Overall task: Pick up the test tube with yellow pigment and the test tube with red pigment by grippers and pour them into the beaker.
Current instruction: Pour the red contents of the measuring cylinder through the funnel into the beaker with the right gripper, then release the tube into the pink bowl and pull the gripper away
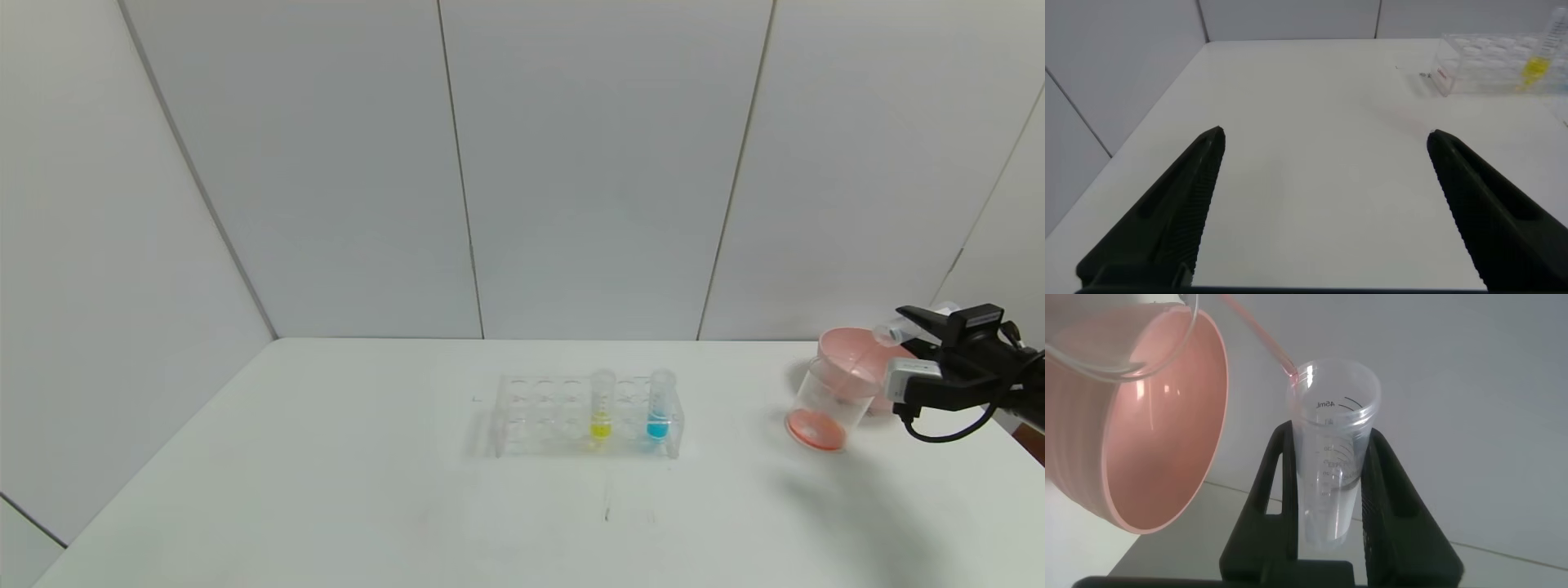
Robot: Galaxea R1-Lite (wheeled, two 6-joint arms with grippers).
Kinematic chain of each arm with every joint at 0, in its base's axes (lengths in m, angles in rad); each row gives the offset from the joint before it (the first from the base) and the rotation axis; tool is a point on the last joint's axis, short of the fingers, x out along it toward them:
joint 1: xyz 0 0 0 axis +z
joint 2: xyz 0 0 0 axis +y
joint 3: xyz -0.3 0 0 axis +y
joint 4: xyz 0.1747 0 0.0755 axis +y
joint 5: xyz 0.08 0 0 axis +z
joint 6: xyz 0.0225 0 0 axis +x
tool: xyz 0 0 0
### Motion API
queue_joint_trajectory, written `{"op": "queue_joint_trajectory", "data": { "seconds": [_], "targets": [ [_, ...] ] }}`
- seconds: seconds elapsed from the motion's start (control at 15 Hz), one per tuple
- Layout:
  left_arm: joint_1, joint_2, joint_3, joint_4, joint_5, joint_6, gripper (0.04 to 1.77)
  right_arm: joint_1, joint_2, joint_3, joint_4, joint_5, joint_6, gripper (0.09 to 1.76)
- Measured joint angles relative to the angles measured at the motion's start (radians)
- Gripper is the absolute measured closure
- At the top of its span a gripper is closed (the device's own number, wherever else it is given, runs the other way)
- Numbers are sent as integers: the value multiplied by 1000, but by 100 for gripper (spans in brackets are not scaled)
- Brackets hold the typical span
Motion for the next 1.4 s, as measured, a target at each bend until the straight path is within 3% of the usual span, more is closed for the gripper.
{"op": "queue_joint_trajectory", "data": {
  "seconds": [0.4,0.6,0.73,0.93,1.13,1.27,1.4],
  "targets": [
    [-1,0,0,0,0,0,5,0,0,-2,0,-4,10,135],
    [-1,0,0,0,0,0,5,10,1,-55,9,-17,161,135],
    [0,0,0,0,0,0,5,32,7,-167,25,-59,376,135],
    [-1,0,0,0,0,0,5,71,21,-351,126,-157,861,135],
    [-1,0,0,0,0,0,5,89,34,-421,191,-188,1299,135],
    [-1,0,0,0,0,0,5,87,43,-416,206,-194,1481,135],
    [0,0,0,0,0,0,5,70,56,-374,206,-198,1546,135]
  ]
}}
